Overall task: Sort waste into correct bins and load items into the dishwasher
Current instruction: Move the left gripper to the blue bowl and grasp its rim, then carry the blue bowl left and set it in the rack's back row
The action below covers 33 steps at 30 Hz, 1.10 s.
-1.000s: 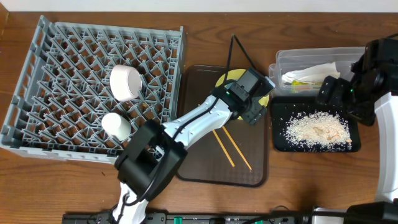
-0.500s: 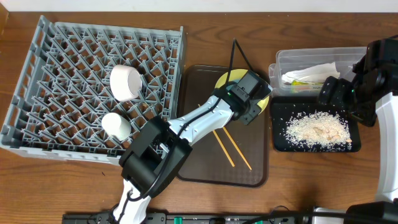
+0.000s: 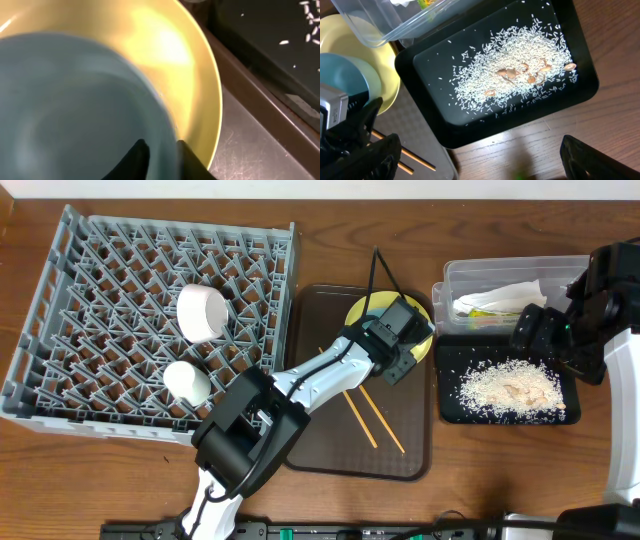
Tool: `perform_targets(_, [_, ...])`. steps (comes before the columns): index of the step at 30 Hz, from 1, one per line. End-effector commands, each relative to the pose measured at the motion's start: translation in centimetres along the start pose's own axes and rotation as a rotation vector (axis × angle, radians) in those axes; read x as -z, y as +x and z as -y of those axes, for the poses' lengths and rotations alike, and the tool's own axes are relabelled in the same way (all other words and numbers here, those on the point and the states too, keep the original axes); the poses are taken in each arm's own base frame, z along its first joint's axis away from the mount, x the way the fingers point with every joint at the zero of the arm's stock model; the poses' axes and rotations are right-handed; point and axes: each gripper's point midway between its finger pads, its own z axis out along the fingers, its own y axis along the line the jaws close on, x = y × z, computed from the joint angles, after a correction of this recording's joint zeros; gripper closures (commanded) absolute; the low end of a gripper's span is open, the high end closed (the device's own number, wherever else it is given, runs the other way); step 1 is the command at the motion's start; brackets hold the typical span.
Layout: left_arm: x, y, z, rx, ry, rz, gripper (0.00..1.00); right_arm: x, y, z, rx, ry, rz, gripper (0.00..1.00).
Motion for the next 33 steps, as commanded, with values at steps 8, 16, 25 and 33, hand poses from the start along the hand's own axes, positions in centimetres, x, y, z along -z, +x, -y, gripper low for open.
perform_targets(8, [4.8, -3.5, -0.5, -0.005, -0.026, 0.115, 0.92, 0.5, -0.3, 0.2, -0.019, 0.005, 0.016, 0.01])
perform_targets(16, [13.8, -6.9, -4.8, 0.069, -0.095, 0.29, 0.92, 0.5, -0.3, 0.2, -0.013, 0.006, 0.014, 0.01])
perform_targets(25, [21.1, -7.1, -11.6, 0.35, 0.063, 0.455, 0.92, 0.5, -0.3, 0.2, -0.013, 0.006, 0.014, 0.01])
perform_targets(33, [25.0, -4.3, -18.4, 0.494, 0.208, 0.552, 0.92, 0.5, -0.3, 0.2, -0.013, 0.006, 0.014, 0.01])
